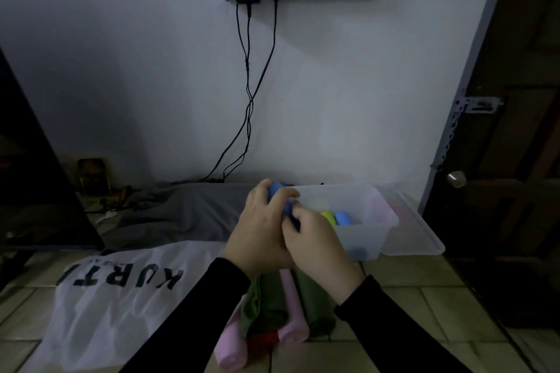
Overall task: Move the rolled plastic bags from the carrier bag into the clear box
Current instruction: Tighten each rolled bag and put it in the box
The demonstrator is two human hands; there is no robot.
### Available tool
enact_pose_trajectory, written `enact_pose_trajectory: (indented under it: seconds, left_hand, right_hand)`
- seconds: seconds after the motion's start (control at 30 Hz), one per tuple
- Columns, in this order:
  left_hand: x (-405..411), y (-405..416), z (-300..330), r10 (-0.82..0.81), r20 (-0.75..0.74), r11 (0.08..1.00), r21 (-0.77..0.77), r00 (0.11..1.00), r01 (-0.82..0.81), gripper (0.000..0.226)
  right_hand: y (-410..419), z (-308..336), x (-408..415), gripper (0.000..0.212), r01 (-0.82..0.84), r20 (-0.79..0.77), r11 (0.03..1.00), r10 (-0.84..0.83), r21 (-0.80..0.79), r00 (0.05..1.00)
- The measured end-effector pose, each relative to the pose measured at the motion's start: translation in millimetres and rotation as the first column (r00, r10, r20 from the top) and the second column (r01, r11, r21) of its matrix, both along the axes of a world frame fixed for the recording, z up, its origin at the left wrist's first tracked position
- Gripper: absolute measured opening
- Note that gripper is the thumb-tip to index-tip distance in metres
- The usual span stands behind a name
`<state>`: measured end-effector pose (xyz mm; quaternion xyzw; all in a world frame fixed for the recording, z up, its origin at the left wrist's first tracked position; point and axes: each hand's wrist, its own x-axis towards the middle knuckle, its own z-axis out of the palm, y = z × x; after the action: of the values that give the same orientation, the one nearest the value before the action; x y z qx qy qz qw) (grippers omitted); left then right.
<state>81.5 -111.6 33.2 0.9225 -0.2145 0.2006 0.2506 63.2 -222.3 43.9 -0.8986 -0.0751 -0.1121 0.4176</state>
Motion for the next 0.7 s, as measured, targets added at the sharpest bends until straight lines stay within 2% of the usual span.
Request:
enact_pose_trajectory:
  seconds: [0.1,0.2,0.33,0.43,0.5,0.57,0.7]
  left_hand:
    - [0.1,0.5,-0.7,-0.116,0.022,0.993,0.018,0.993,0.116,0.091]
    - [-2.2,-3.6,5.2,-0.190,0.065,0.976,-0.098,0.980,0.196,0.089]
    - [1.3,-5.9,8.0,-0.304,0.038,0.881,-0.369,0.952,0.296,0.084]
    - [1.1,-14.2,8.0,-0.417,-0.061,0.741,-0.601,0.907,0.300,0.083]
    - [0.5,-20.6,4.9,-0.427,-0.060,0.709,-0.641,0.902,0.293,0.084]
    - [2.0,-24.9,0.1,-0.430,-0.091,0.697,-0.666,0.898,0.266,0.088]
    - [13.8,-26.4,-10.4,-0.513,-0.245,0.715,-0.652,0.823,0.251,0.109]
  right_hand:
    - [-6.6,3.1,6.3,0.027,0.019,-0.119,0.991,-0.004,0.133,0.993]
    - [-16.2,10.6,9.8,0.032,0.059,-0.287,0.902,0.074,0.427,0.955]
    - [-25.2,15.4,17.4,0.050,0.139,-0.439,0.765,0.201,0.629,0.876]
    - [-30.8,17.7,22.4,0.044,0.186,-0.437,0.554,0.363,0.812,0.823]
    - [-34.5,18.2,23.9,0.039,0.210,-0.415,0.443,0.438,0.872,0.798]
    - [-36.7,12.9,25.1,0.040,0.241,-0.412,0.375,0.487,0.895,0.770]
    - [-44.9,-6.4,32.9,0.040,0.265,-0.407,0.340,0.471,0.902,0.783]
